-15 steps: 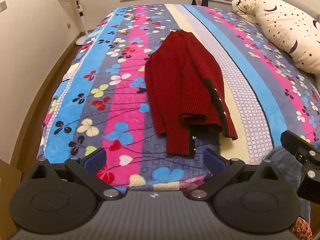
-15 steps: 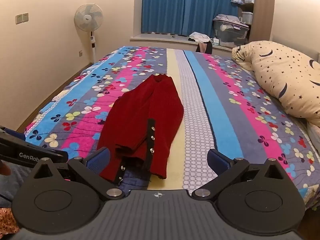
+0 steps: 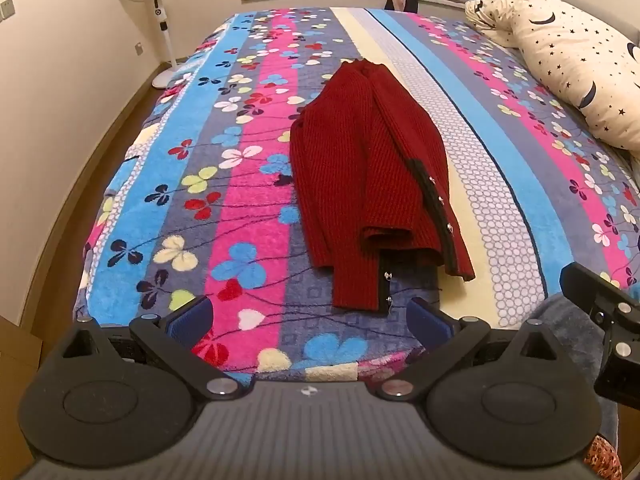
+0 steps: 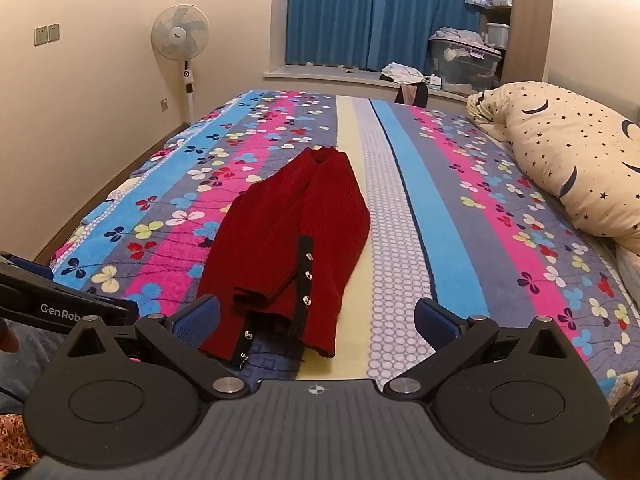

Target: Fold small clothes

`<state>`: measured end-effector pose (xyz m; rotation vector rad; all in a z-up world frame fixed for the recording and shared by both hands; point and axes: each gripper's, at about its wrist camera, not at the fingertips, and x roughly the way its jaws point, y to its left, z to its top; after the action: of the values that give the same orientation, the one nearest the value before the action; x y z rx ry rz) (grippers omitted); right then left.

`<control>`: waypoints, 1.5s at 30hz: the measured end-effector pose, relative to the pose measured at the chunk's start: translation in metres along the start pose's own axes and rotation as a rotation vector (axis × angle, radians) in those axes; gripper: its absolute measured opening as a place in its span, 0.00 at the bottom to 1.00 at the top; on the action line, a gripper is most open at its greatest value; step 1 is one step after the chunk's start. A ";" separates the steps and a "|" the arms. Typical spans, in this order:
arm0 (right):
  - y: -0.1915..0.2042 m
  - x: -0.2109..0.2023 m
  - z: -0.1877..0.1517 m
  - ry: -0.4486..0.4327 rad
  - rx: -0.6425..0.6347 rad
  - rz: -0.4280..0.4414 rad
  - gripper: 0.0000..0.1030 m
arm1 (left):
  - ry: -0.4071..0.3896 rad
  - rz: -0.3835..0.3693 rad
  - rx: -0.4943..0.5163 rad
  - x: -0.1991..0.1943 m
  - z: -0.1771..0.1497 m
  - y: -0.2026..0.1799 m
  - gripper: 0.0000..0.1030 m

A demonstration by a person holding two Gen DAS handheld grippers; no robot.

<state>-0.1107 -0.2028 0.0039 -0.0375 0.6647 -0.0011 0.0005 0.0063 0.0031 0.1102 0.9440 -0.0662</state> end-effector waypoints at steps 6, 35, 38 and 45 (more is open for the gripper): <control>0.000 0.001 -0.001 0.008 0.006 0.005 0.99 | 0.004 0.004 0.001 0.003 0.000 -0.003 1.00; 0.002 0.002 0.000 0.007 0.002 0.006 0.99 | 0.001 0.009 0.006 0.004 -0.001 -0.006 1.00; 0.001 0.002 0.000 0.008 0.003 0.006 0.99 | 0.000 0.009 0.007 0.004 -0.001 -0.006 1.00; 0.003 0.002 -0.002 0.009 0.003 0.008 0.99 | 0.002 0.010 0.006 0.004 -0.002 -0.005 1.00</control>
<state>-0.1105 -0.1999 0.0012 -0.0321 0.6737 0.0050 0.0006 0.0017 -0.0011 0.1211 0.9453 -0.0595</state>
